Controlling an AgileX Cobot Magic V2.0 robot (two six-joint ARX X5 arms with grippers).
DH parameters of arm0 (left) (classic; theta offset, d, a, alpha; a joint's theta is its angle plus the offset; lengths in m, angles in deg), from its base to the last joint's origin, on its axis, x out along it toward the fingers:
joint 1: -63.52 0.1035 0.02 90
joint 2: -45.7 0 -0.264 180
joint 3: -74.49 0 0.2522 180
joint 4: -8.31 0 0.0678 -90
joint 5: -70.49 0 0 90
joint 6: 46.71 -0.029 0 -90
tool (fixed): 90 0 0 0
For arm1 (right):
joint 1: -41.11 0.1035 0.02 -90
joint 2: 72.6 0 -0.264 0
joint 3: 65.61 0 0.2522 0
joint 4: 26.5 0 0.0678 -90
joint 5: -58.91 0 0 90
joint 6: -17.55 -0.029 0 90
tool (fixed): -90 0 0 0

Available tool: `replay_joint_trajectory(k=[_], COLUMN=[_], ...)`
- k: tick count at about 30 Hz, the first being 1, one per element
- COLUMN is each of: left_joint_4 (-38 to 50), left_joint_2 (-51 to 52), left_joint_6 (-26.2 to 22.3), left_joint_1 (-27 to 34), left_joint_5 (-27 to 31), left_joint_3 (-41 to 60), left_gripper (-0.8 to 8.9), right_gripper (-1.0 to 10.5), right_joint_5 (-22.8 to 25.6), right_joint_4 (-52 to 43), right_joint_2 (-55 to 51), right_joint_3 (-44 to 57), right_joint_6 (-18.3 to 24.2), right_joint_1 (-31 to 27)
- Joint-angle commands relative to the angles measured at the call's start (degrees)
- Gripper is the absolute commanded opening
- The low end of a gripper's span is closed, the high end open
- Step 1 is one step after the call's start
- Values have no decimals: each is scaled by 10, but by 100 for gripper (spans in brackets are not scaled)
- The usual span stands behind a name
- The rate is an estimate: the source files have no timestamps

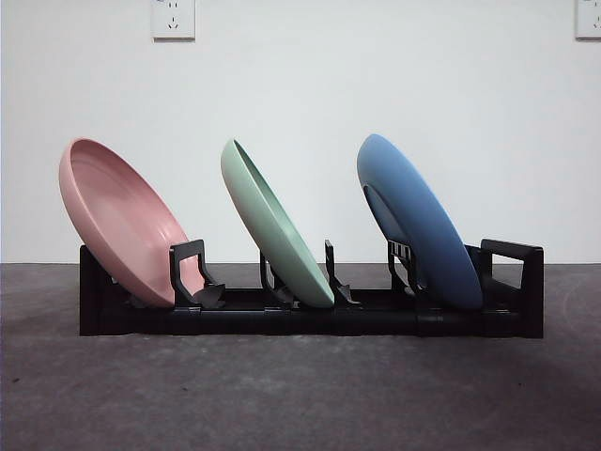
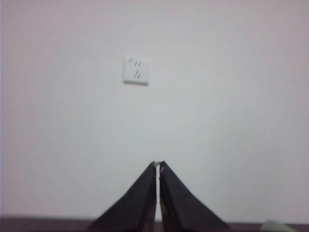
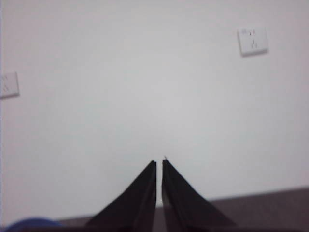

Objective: Place the plate

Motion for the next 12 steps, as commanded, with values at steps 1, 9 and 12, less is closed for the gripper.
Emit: replay_joint_trajectory(k=[1, 9, 12], left_joint_4=[-33, -277, -361], left_joint_2=[-18, -123, -177], left_joint_6=[37, 100, 99], left_joint_1=[0, 0, 0], left_joint_5=[7, -1, -15], left_joint_3=[-20, -176, -250], left_gripper=[8, 11, 11], right_gripper=[17, 17, 17], right_joint_5=[2, -52, -88], right_joint_4=[34, 254, 317], right_joint_2=[14, 128, 191], right_joint_3=[-26, -184, -250], right_joint_6=[-12, -6, -2], right_joint_1=[2, 2, 2])
